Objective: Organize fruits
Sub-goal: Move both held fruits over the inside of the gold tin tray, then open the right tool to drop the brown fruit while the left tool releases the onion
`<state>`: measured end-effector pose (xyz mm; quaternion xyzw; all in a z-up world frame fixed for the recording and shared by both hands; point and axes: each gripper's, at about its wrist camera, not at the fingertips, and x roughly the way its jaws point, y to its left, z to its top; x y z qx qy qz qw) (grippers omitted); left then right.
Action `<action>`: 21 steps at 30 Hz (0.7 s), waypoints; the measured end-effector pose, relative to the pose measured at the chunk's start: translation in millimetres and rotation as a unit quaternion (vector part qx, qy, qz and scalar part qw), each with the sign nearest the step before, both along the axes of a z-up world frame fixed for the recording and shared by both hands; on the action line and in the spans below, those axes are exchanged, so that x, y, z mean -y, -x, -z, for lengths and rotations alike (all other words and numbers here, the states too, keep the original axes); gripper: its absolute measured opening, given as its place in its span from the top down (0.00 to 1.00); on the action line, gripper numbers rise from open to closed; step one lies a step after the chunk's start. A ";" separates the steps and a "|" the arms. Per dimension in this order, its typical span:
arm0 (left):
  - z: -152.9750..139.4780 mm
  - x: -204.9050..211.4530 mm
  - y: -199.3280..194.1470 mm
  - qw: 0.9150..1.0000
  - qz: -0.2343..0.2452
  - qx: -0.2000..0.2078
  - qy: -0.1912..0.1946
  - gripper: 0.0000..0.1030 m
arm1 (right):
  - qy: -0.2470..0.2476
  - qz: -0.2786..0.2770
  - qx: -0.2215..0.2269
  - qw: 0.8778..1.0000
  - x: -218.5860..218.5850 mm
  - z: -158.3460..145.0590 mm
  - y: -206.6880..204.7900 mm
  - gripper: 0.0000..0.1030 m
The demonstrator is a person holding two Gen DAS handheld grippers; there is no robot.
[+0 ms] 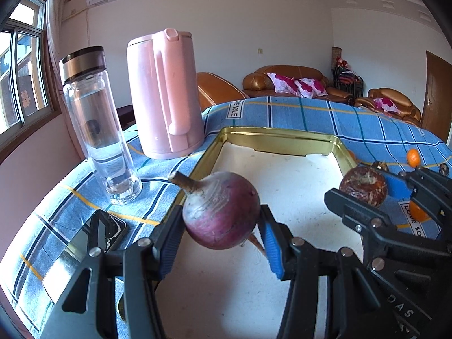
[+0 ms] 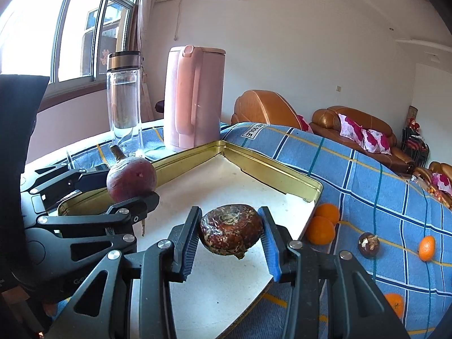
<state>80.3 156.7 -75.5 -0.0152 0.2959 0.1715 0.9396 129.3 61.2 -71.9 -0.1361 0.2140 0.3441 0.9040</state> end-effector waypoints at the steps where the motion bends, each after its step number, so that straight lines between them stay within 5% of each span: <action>1: 0.2 -0.5 0.0 1.000 0.000 -0.001 0.000 0.47 | 0.000 0.000 -0.001 1.000 -0.4 -0.1 -0.4 0.58; 13: 0.0 -0.5 0.6 1.000 -0.007 0.000 -0.004 0.47 | 0.003 0.003 -0.003 1.000 -1.5 0.4 -2.1 0.57; 21: -2.3 -2.1 5.8 1.000 -0.016 0.012 -0.008 0.45 | -0.009 0.013 -0.009 1.000 4.4 -0.1 -4.5 0.44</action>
